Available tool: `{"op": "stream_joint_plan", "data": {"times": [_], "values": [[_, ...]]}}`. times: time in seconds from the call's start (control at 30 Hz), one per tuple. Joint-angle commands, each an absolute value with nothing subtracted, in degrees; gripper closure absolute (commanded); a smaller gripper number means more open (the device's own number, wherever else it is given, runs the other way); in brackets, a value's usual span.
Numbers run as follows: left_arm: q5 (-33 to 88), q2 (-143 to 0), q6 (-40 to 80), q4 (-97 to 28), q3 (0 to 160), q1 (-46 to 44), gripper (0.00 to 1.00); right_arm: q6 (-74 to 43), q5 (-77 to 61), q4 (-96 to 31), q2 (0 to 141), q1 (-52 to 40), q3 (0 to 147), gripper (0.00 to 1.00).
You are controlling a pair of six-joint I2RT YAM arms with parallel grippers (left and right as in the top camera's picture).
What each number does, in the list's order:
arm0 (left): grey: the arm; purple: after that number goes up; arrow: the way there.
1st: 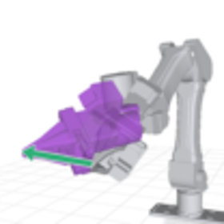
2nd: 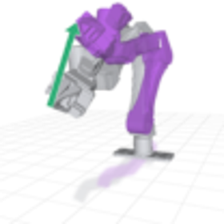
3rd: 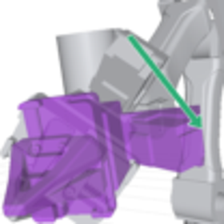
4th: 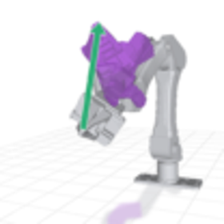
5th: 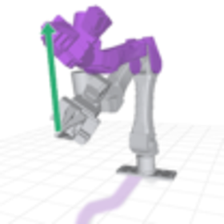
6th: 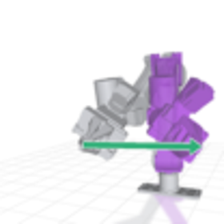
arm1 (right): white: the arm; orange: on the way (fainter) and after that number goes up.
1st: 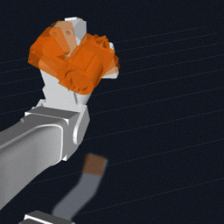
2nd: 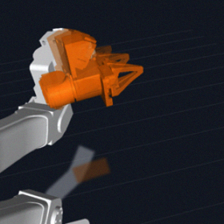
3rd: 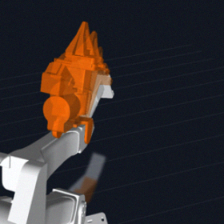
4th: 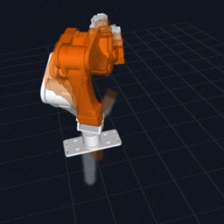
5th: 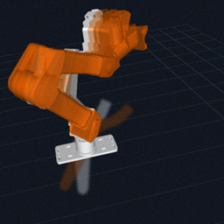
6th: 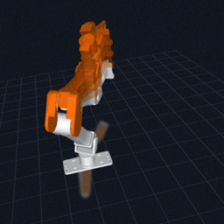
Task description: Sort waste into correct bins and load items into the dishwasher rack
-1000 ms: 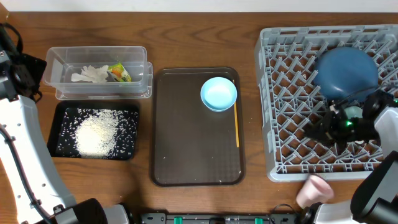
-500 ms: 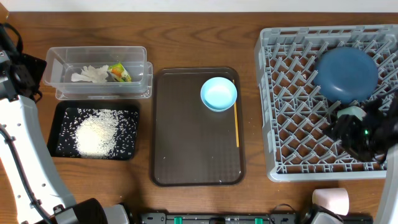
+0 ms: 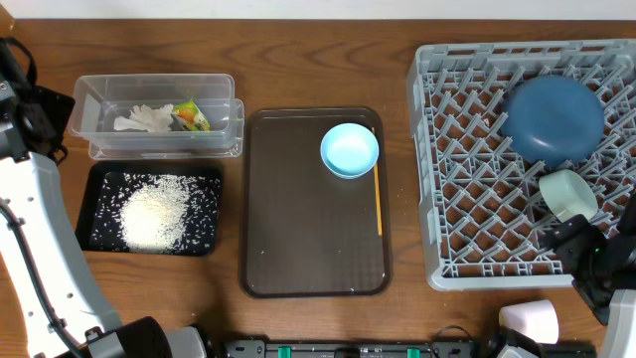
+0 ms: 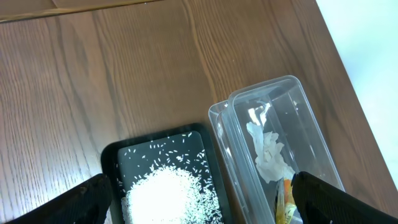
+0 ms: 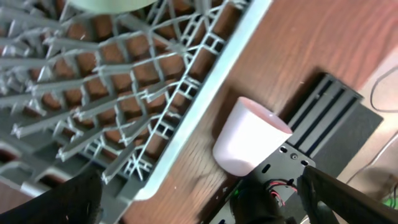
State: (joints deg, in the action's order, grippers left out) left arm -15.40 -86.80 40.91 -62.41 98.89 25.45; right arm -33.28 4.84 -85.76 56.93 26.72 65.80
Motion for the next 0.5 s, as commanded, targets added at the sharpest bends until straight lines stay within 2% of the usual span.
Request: {"op": "stream_joint_plan", "data": {"times": [0.0, 0.13, 0.47], "values": [[-16.14, -87.0, 41.04, -62.59, 98.94, 25.58, 0.05, -41.63, 8.86, -86.46, 56.73, 27.77, 66.26, 0.01], [-16.16, -86.98, 41.04, -62.74, 98.94, 25.58, 0.05, -51.2, 10.48, -87.35, 55.35, 31.62, 66.26, 0.01], [-16.14, -87.0, 41.04, -62.74, 98.94, 25.58, 0.05, -54.41, 10.55, -87.57, 53.69, 42.15, 64.64, 0.01]]}}
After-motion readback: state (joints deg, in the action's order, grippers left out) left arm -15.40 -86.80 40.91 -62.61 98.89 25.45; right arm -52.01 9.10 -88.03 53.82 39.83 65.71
